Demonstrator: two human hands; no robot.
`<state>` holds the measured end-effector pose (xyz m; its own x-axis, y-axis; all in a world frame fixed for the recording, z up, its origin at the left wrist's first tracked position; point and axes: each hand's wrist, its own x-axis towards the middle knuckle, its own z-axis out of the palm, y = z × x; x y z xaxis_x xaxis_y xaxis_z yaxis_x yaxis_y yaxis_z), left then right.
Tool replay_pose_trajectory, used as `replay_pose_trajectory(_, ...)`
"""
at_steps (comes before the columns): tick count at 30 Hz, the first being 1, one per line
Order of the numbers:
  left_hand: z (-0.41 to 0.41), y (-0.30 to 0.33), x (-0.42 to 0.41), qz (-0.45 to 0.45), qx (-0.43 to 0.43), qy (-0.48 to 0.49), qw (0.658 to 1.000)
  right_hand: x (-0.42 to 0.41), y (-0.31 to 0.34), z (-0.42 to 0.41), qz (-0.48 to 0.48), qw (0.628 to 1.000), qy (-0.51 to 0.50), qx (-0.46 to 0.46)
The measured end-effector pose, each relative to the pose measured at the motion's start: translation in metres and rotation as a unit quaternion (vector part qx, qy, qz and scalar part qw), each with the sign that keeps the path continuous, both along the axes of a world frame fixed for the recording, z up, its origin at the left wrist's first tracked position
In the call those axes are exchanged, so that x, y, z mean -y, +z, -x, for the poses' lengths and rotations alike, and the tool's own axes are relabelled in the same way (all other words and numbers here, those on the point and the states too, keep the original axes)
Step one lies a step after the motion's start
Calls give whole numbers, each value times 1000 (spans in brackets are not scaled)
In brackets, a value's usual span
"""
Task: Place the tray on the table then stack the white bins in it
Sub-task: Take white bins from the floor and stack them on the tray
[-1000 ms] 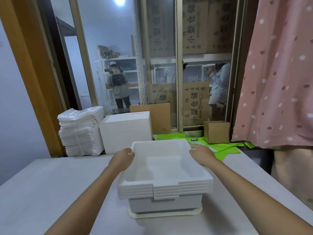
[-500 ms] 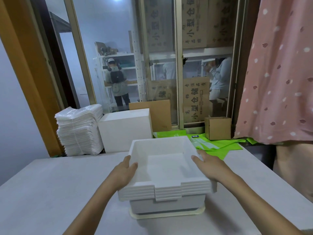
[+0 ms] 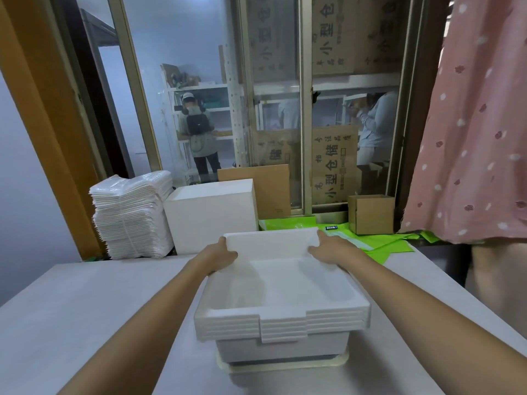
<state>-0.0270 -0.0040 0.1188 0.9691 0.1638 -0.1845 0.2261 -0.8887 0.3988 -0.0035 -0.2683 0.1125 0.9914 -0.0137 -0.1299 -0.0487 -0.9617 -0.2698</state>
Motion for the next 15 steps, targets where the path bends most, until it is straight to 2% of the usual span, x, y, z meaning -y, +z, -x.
replay_pose_trajectory(5, -18, 1, -6, -11, 12, -7, 1000, -1, 3, -22, 1, 1000, 1, 4)
replay_pose_trajectory(10, -25, -9, -4, 66, 21, 17, 997, -2, -7, -31, -4, 1000, 1, 24)
replay_pose_trajectory(15, -26, -11, -4, 74, 20, 23, 997, -2, -5, -30, -2, 1000, 4, 13)
